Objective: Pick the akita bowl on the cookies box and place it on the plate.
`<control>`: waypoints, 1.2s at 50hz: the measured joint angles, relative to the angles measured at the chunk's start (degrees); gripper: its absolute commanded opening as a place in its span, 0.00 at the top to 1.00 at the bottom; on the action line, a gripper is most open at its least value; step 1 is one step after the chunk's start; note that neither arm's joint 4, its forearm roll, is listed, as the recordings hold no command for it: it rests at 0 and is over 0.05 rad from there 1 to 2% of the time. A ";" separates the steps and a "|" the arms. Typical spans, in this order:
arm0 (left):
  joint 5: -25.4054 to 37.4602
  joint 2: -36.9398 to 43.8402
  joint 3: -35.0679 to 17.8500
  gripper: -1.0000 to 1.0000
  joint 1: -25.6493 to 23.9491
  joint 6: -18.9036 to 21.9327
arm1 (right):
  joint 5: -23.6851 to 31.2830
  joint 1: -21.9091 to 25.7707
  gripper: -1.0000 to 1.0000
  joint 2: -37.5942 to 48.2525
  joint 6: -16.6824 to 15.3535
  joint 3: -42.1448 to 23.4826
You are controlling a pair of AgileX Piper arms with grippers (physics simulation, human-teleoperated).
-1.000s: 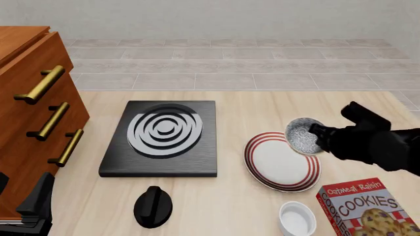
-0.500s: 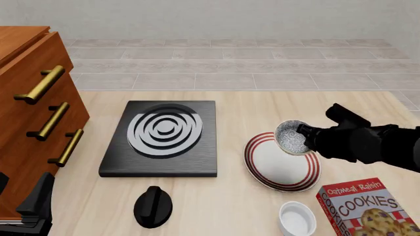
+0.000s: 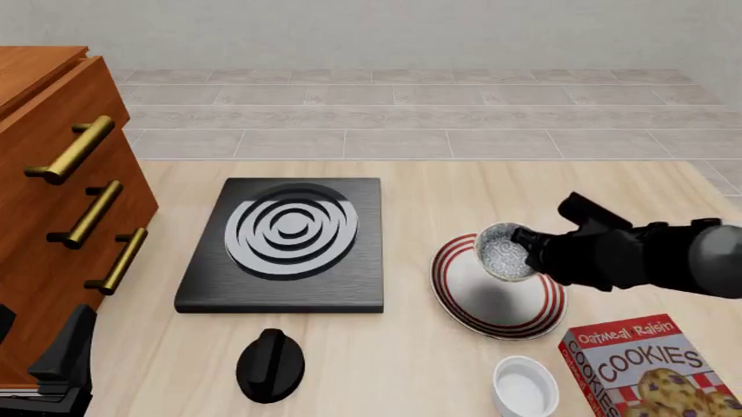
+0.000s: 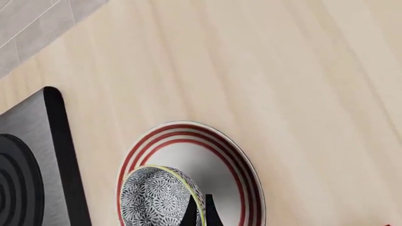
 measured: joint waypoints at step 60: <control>0.00 0.00 0.00 0.00 0.00 0.00 | -3.55 -1.08 1.00 6.39 -0.41 0.05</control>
